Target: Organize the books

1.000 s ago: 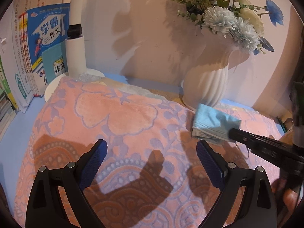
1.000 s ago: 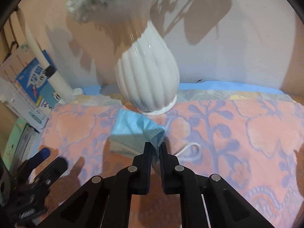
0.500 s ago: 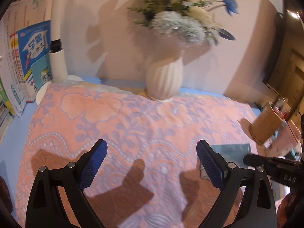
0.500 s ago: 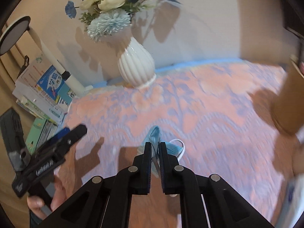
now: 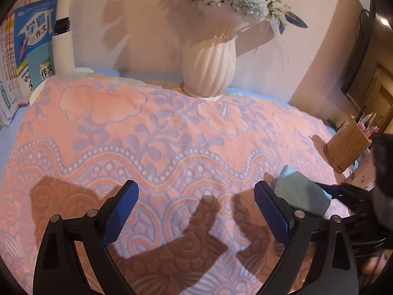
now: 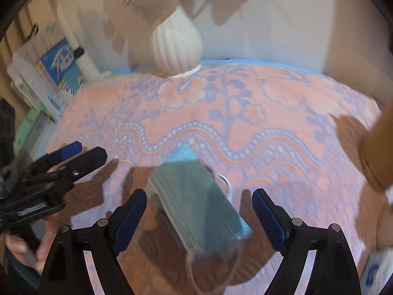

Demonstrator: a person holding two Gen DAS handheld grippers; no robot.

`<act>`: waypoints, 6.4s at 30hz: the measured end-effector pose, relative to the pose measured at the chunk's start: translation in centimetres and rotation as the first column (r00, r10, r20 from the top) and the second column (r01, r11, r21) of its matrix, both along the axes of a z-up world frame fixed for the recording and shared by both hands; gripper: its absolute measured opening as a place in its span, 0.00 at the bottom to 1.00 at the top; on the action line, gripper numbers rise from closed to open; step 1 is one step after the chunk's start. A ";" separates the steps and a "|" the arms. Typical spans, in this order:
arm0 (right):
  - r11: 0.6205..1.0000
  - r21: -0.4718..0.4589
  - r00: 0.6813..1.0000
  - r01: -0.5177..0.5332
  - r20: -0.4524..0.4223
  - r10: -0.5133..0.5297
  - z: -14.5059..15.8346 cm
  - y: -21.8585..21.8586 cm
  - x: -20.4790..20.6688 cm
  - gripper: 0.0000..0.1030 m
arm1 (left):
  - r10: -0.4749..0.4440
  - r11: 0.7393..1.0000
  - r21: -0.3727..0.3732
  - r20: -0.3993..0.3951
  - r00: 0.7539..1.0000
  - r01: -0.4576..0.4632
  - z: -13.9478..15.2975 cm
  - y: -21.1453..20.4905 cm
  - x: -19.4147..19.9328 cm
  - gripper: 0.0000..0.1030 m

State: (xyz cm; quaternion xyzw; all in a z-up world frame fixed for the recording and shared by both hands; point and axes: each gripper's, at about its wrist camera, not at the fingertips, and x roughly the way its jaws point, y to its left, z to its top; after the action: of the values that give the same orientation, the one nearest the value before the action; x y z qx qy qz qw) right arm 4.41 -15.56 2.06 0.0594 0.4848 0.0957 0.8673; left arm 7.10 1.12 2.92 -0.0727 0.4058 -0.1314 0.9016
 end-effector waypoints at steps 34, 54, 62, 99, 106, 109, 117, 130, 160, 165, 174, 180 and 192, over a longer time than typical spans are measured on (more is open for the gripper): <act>0.851 0.005 0.819 0.526 0.268 -0.507 14.3 -21.5 -22.4 0.19 | -0.267 0.964 0.087 0.249 0.931 0.253 11.6 -17.7 -11.5 0.92; 0.603 0.061 0.584 0.795 0.189 -0.789 10.7 -43.8 -21.5 0.26 | -0.270 0.963 0.096 0.263 0.926 0.254 11.0 -24.0 -9.0 0.92; 0.579 0.033 0.564 0.815 0.187 -0.804 10.7 -42.7 -21.9 0.63 | -0.212 0.975 0.114 0.204 0.956 0.192 9.1 -20.0 -8.5 0.92; 0.961 -0.072 0.930 0.266 0.282 -0.236 2.5 -1.4 -6.9 0.91 | 0.104 0.945 0.301 0.081 0.991 -0.124 -0.3 -3.5 -4.5 0.99; 0.957 -0.074 0.928 0.281 0.273 -0.252 2.1 -1.6 -6.9 0.91 | 0.113 0.943 0.302 0.101 0.988 -0.138 -0.1 -3.7 -5.0 0.99; 0.957 -0.096 0.931 0.274 0.275 -0.239 2.1 -1.2 -6.8 0.91 | 0.103 0.943 0.307 0.107 0.989 -0.132 -0.1 -3.9 -4.9 0.99; 0.957 -0.092 0.930 0.276 0.276 -0.241 2.0 -1.4 -6.8 0.95 | 0.121 0.955 0.263 0.072 0.990 -0.136 -0.3 -3.0 -4.4 0.99; 0.957 -0.098 0.933 0.272 0.272 -0.238 1.9 -1.3 -6.7 0.95 | 0.115 0.957 0.260 0.062 0.991 -0.127 -0.3 -3.1 -4.3 0.99; 0.958 -0.095 0.936 0.272 0.258 -0.240 1.7 -1.3 -6.6 0.96 | 0.115 0.958 0.258 0.056 0.992 -0.126 -0.5 -3.1 -4.3 0.99; 0.958 -0.095 0.936 0.272 0.257 -0.240 1.7 -1.3 -6.6 0.96 | 0.115 0.958 0.258 0.055 0.992 -0.125 -0.6 -3.1 -4.4 0.99; 0.958 -0.095 0.936 0.271 0.256 -0.240 1.6 -1.3 -6.5 0.96 | 0.113 0.958 0.259 0.051 0.992 -0.122 -0.7 -3.3 -4.4 0.99; 0.958 -0.094 0.936 0.271 0.256 -0.240 1.6 -1.3 -6.5 0.96 | 0.109 0.959 0.258 0.050 0.993 -0.118 -0.8 -3.2 -4.3 0.99; 0.957 -0.094 0.936 0.273 0.254 -0.242 1.5 -1.2 -6.5 0.96 | 0.106 0.959 0.258 0.047 0.993 -0.115 -0.8 -3.2 -4.4 0.99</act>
State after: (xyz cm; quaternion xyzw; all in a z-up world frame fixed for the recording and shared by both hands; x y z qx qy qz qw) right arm -2.09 -16.79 3.61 0.0548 0.3697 -0.0439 0.9265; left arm 2.74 -2.12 2.12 0.0261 0.4002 -0.0274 0.9156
